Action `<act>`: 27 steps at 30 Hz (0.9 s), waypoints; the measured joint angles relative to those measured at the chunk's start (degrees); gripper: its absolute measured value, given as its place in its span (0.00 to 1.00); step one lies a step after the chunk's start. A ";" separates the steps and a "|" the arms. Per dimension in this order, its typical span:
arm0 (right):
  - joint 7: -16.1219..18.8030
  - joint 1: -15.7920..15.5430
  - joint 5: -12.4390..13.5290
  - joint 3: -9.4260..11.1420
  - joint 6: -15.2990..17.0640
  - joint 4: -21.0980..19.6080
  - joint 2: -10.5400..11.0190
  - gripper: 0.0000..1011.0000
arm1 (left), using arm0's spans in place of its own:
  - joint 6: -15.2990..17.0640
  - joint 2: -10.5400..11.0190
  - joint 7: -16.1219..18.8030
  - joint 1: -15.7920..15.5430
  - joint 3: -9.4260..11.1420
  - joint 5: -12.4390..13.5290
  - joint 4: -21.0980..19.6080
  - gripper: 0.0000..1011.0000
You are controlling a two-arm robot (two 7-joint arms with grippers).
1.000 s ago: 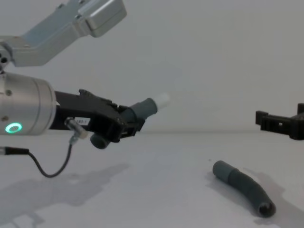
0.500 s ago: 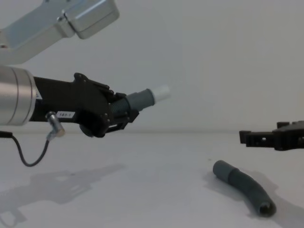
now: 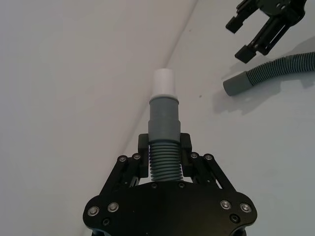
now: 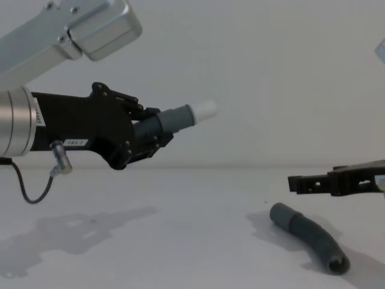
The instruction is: Use both hands to pick up one end of the pipe from the table, align the ends, and insert them.
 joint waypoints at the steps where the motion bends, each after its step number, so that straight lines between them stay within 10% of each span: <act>1: 0.07 0.13 0.01 -0.06 0.11 0.13 -0.05 0.99 | -0.48 0.00 0.02 -0.04 0.02 0.16 0.13 0.32; 27: 0.80 1.10 0.43 -0.33 1.83 2.22 -0.75 0.99 | -14.69 -1.48 -1.92 -2.16 1.08 2.26 6.00 0.32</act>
